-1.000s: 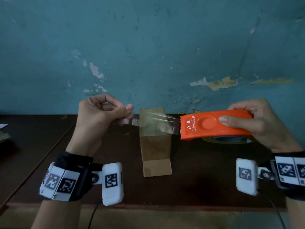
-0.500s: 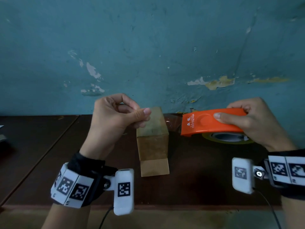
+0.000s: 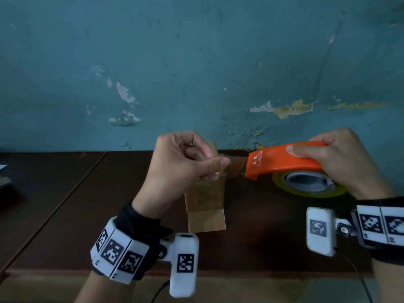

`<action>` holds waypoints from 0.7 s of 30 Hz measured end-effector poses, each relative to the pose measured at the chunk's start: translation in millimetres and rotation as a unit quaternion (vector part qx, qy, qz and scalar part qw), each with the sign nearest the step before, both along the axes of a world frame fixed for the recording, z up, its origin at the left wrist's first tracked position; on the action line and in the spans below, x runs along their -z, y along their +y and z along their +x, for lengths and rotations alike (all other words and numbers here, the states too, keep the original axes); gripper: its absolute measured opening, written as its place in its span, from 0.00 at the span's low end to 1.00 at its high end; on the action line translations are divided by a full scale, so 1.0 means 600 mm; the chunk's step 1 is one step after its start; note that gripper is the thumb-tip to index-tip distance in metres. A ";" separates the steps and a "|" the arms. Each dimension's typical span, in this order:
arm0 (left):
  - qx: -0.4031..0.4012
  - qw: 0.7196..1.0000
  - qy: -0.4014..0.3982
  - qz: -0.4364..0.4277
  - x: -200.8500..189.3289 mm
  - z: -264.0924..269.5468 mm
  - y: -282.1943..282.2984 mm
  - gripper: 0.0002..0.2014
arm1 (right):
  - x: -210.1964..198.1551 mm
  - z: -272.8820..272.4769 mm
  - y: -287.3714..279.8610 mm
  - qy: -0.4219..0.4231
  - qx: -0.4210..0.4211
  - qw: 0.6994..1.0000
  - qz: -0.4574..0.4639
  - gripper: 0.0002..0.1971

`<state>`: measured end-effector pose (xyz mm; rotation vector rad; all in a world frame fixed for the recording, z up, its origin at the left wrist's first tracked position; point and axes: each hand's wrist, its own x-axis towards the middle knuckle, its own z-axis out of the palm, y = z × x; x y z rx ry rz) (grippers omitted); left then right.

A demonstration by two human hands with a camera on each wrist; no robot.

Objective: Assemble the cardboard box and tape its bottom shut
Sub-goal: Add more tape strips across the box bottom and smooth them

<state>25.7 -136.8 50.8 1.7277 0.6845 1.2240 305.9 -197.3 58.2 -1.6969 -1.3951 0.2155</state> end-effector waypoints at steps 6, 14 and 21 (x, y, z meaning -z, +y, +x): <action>0.016 1.000 0.024 0.005 0.005 0.011 -0.004 0.13 | 0.004 -0.010 0.007 0.055 0.043 0.997 -0.020 0.32; 0.022 0.999 0.029 0.006 0.009 0.021 -0.008 0.12 | 0.005 -0.024 0.014 0.064 0.114 0.990 -0.045 0.27; 0.053 0.998 -0.032 -0.006 -0.012 0.003 -0.015 0.14 | 0.011 0.005 0.009 -0.008 0.283 0.957 -0.067 0.26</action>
